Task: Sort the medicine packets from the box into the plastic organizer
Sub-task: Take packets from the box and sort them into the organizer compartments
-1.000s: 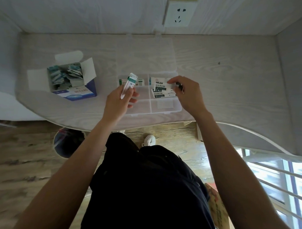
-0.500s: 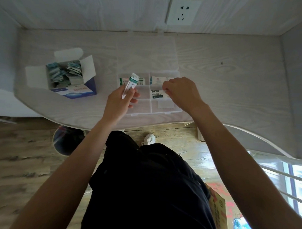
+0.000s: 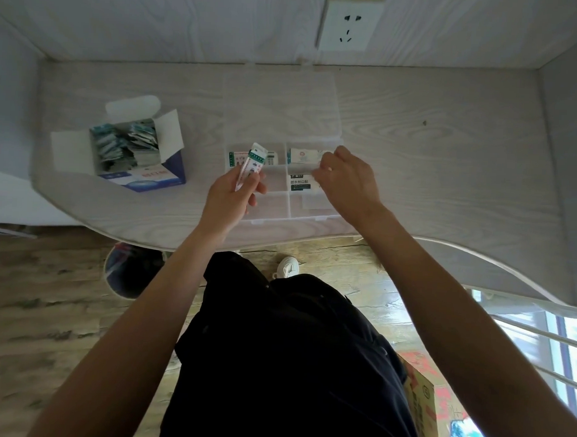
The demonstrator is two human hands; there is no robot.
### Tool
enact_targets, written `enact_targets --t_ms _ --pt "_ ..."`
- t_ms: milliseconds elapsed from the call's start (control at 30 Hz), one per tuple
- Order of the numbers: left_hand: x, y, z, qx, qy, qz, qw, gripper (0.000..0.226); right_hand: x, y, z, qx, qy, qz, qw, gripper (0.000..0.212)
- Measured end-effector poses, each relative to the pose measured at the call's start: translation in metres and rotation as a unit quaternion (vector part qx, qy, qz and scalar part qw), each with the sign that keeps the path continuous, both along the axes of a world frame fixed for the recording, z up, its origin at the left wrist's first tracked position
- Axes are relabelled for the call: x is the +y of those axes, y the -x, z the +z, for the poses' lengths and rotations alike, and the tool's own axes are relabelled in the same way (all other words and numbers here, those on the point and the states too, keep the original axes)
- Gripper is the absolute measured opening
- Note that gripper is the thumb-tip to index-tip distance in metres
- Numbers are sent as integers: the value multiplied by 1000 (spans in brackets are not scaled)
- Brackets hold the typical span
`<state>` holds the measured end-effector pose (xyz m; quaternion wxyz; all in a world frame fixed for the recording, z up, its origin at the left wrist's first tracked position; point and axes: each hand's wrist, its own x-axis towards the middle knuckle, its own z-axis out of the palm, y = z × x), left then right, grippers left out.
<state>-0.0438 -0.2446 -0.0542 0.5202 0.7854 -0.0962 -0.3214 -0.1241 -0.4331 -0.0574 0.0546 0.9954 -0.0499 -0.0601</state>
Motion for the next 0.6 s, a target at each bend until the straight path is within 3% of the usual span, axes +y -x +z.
enact_targets --t_ms 133,267,333,400,467,600 --pt "-1 0 5 55 20 13 998 17 2 3 -8 -61 -59 -13 996 8" --pt "-1 1 12 113 48 15 992 26 6 7 -1 -54 -94 -53 993 33" --pt "1 1 16 107 74 16 991 24 9 6 12 -68 -143 -98 982 36" --pt "4 1 19 84 93 12 992 18 18 2 29 -155 -250 -164 942 28" --pt "6 1 22 68 96 -4 993 17 31 -6 40 -204 -416 -211 861 19" --pt "10 -2 28 70 96 -3 993 27 56 -25 42 -109 -599 -251 752 23"
